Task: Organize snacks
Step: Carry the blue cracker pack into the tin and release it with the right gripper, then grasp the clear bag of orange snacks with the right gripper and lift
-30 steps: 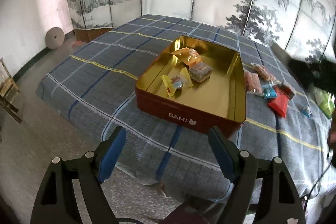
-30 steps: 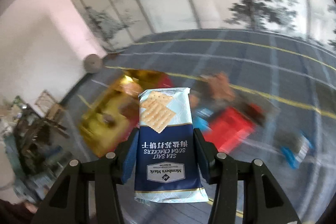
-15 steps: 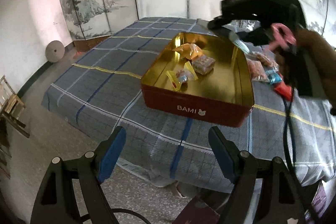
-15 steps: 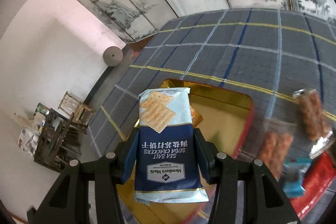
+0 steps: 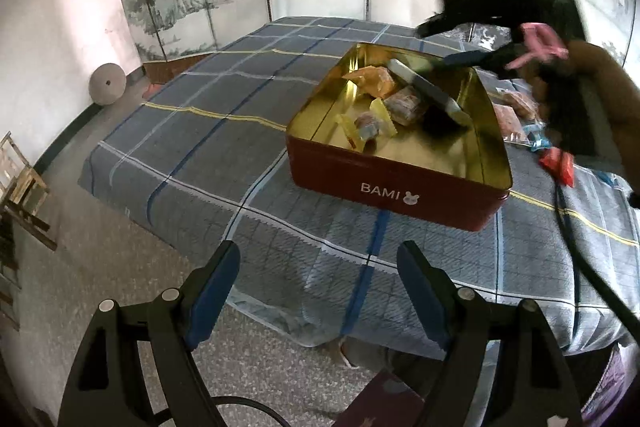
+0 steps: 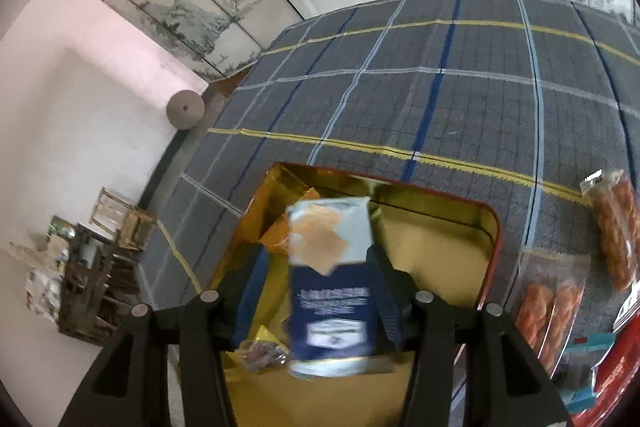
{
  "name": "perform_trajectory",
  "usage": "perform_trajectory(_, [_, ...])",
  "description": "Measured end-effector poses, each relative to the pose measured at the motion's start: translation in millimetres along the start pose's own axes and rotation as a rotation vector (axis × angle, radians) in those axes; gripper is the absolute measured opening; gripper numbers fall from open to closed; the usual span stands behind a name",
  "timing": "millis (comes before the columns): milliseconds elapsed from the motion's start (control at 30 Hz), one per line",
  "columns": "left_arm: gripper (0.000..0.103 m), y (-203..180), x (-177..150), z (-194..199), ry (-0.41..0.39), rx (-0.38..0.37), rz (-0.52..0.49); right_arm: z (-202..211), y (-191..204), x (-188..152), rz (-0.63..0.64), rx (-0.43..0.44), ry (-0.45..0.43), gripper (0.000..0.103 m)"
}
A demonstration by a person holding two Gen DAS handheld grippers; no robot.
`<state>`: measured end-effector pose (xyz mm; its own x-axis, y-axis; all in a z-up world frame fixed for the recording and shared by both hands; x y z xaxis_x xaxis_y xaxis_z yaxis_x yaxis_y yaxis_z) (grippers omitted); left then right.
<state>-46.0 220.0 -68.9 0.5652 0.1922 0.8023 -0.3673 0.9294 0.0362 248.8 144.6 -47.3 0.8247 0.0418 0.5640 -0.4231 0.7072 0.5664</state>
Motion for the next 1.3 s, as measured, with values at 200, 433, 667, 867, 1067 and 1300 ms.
perform_trajectory(200, [0.077,-0.4,1.3,2.0,-0.015,-0.021,0.018,76.0,-42.9,-4.6,0.054,-0.082,-0.072,0.053])
perform_trajectory(433, [0.078,-14.3,-5.8,-2.4,0.015,-0.035,-0.028,87.7,-89.2,-13.0,0.097,-0.232,-0.001,0.053])
perform_trajectory(667, [0.078,-5.4,-8.0,-7.3,0.027,-0.021,-0.005,55.7,-88.1,-25.7,0.207,-0.327,0.056,0.053])
perform_trajectory(867, [0.078,-6.6,-15.3,-14.6,0.062,-0.022,-0.010,35.0,-97.9,-30.5,0.244,-0.383,0.081,0.053])
perform_trajectory(1067, [0.078,-9.5,-13.1,-10.9,0.056,-0.007,-0.029,31.3,-93.3,-34.1,0.341,-0.416,0.067,0.038])
perform_trajectory(1300, [0.078,-28.1,10.4,15.9,-0.019,-0.094,-0.095,131.0,-77.8,-36.9,0.264,-0.272,-0.094,0.036])
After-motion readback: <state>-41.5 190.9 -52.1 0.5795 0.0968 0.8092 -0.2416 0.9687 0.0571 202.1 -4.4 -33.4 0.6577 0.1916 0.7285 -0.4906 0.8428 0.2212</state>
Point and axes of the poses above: each gripper's, at about its wrist camera, not at the fingertips, and z roughly against the way its jaws point, y to its left, x to its top, the point moved 7 cm from there along -z, roughly the way its jaws point, and after that the axes turned 12 degrees about -y, right-handed, at the moved point
